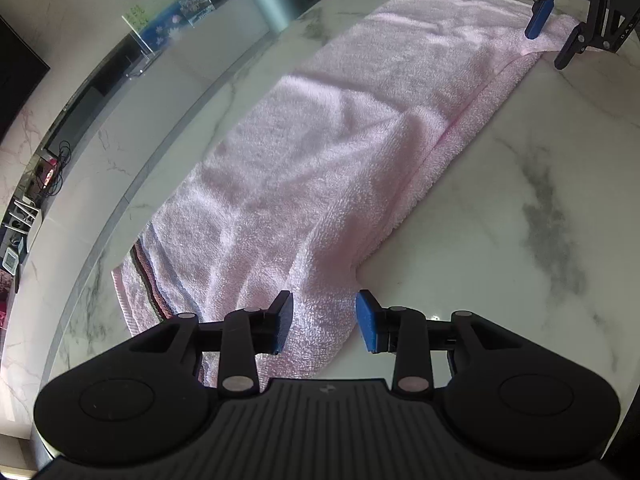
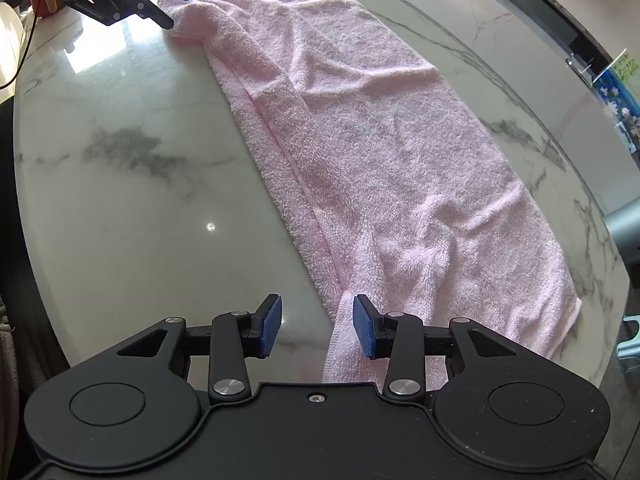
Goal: Fold towel
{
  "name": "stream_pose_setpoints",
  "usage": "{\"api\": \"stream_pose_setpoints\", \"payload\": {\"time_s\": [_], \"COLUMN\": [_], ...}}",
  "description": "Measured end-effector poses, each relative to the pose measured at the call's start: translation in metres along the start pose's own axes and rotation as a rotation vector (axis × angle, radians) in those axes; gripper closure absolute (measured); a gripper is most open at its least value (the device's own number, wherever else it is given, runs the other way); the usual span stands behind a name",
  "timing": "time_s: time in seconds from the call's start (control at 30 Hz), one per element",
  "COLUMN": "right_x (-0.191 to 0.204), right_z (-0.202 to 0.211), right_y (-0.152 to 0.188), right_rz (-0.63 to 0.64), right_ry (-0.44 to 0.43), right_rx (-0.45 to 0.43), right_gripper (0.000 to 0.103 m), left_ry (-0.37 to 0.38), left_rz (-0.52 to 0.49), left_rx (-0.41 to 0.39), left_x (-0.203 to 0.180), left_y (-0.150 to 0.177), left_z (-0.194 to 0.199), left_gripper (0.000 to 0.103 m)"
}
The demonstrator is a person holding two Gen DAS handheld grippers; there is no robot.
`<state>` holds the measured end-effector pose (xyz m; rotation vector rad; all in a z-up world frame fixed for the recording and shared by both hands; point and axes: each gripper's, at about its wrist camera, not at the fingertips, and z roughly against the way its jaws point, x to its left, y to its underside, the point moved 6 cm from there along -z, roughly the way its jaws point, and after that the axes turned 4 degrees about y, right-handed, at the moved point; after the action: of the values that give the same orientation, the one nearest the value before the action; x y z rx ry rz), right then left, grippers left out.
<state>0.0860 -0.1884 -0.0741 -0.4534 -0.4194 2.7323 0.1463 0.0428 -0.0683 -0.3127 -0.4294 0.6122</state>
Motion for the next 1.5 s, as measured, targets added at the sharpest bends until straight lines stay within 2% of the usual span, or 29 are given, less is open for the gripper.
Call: {"api": "stream_pose_setpoints", "payload": {"time_s": [0.1,0.17,0.33,0.37,0.4,0.47,0.57,0.73,0.87,0.97,1.0,1.03,1.17,1.2,1.23,1.27,1.4,1.5], "right_x": [0.005,0.008,0.002,0.001,-0.001,-0.003,-0.006,-0.005,-0.005,-0.011,-0.014,-0.016,-0.02,-0.021,-0.022,-0.022,-0.022,-0.012], "right_z": [-0.001,-0.005,-0.017,-0.017,-0.018,-0.016,-0.01,0.006,0.011,0.005,0.003,0.001,-0.01,-0.012,-0.014,-0.015,-0.002,0.015], "right_y": [0.006,0.011,0.018,0.019,0.02,0.021,0.023,0.026,0.029,0.031,0.031,0.031,0.03,0.031,0.031,0.032,0.033,0.036], "right_rz": [0.024,0.037,-0.009,-0.021,-0.032,-0.047,-0.062,-0.053,-0.044,-0.088,-0.11,-0.121,-0.159,-0.163,-0.167,-0.173,-0.198,-0.155], "right_ry": [0.017,0.028,0.05,0.046,0.041,0.033,0.019,-0.005,0.019,0.032,0.033,0.035,0.016,0.018,0.022,0.025,-0.01,-0.04], "right_rx": [0.011,0.026,0.048,0.05,0.053,0.049,0.035,0.024,0.01,-0.005,-0.009,-0.015,-0.006,-0.001,0.006,0.01,-0.019,-0.02], "right_gripper": [0.06,0.06,0.061,0.065,0.079,0.097,0.097,0.097,0.097,0.078,0.066,0.06,0.062,0.071,0.093,0.098,0.099,0.1], "left_ry": [0.035,0.022,-0.019,-0.021,-0.018,-0.007,-0.006,-0.012,-0.022,-0.033,-0.035,-0.037,-0.05,-0.054,-0.057,-0.06,-0.068,-0.058], "left_rz": [-0.032,-0.045,0.046,0.071,0.101,0.146,0.172,0.166,0.165,0.181,0.186,0.189,0.199,0.202,0.205,0.208,0.217,0.218], "left_rx": [0.012,0.035,0.059,0.057,0.052,0.043,0.031,0.022,0.027,0.027,0.026,0.026,0.021,0.019,0.017,0.015,0.012,0.011], "left_x": [-0.012,-0.016,-0.006,-0.002,0.001,0.006,0.009,0.009,0.009,0.009,0.01,0.01,0.011,0.012,0.012,0.012,0.012,0.009], "left_y": [0.002,0.003,0.006,0.005,0.004,0.003,0.002,0.004,0.01,0.01,0.009,0.008,0.009,0.009,0.01,0.011,0.016,0.019], "left_z": [-0.001,-0.009,-0.03,-0.031,-0.032,-0.031,-0.025,-0.006,0.001,0.001,0.002,0.002,0.008,0.009,0.011,0.014,0.023,0.028], "left_gripper": [0.063,0.062,0.063,0.065,0.073,0.085,0.096,0.099,0.099,0.099,0.099,0.099,0.099,0.099,0.099,0.099,0.099,0.099]}}
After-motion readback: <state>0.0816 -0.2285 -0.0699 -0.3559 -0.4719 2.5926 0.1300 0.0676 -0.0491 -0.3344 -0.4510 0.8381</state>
